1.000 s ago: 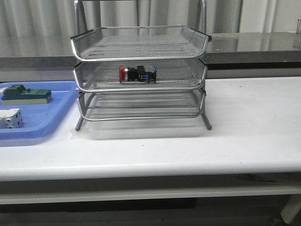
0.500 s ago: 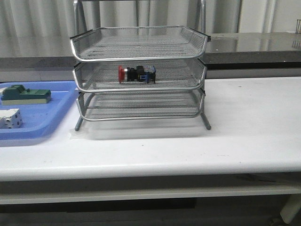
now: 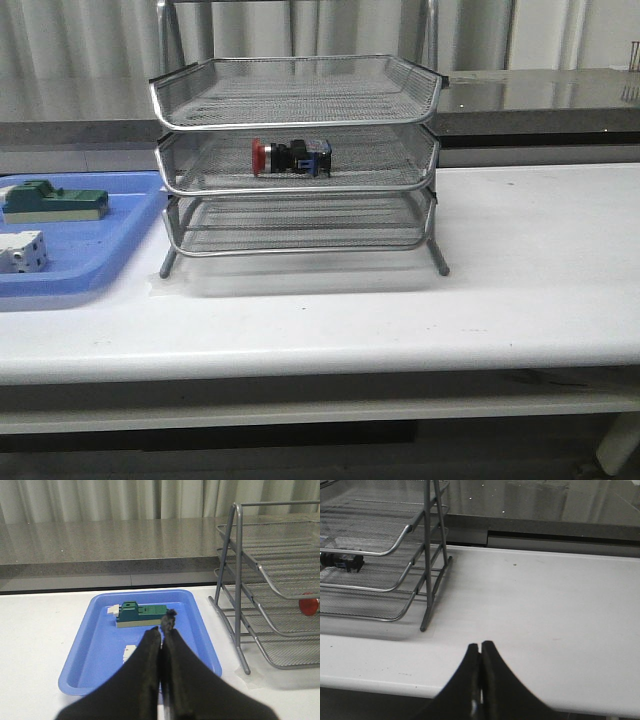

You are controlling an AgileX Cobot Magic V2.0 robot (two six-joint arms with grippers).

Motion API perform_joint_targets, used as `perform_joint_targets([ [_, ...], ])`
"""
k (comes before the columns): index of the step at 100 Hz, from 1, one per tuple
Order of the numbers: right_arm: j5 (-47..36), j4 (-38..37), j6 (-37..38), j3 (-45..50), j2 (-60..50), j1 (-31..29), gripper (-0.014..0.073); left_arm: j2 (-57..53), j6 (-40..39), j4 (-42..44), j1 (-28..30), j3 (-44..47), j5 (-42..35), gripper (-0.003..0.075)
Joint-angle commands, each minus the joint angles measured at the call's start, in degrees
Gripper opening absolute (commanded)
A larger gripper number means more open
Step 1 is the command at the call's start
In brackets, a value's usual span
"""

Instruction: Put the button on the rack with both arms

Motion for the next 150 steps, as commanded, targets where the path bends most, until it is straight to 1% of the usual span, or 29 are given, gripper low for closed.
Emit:
perform_joint_targets([
  [1,-7.02,1.90,-1.67,1.34,-2.67,-1.92,-0.0067,0.28,0.05,-0.42,0.16,-1.67,-3.93,-0.0020],
  [26,-8.92,5.10,-3.17,8.29,-11.08,-3.12,-0.0067,0.28,0.05,-0.42,0.16,-1.67,-3.93,-0.0020],
  [57,-12.22,6.33,-3.17,15.93,-20.32,-3.12,-0.0067,0.28,0.05,-0.42,0.16,-1.67,-3.93,-0.0020],
  [68,-12.72,6.33,-3.17,17.48,-20.28,-3.12,-0.0067,0.28,0.05,-0.42,0.16,-1.67,-3.93,-0.0020],
  [150,-13.62,6.33,-3.17,17.49,-20.28,-3.12,-0.0067,0.28,0.05,-0.42,0.16,-1.67,-3.93,-0.0020],
])
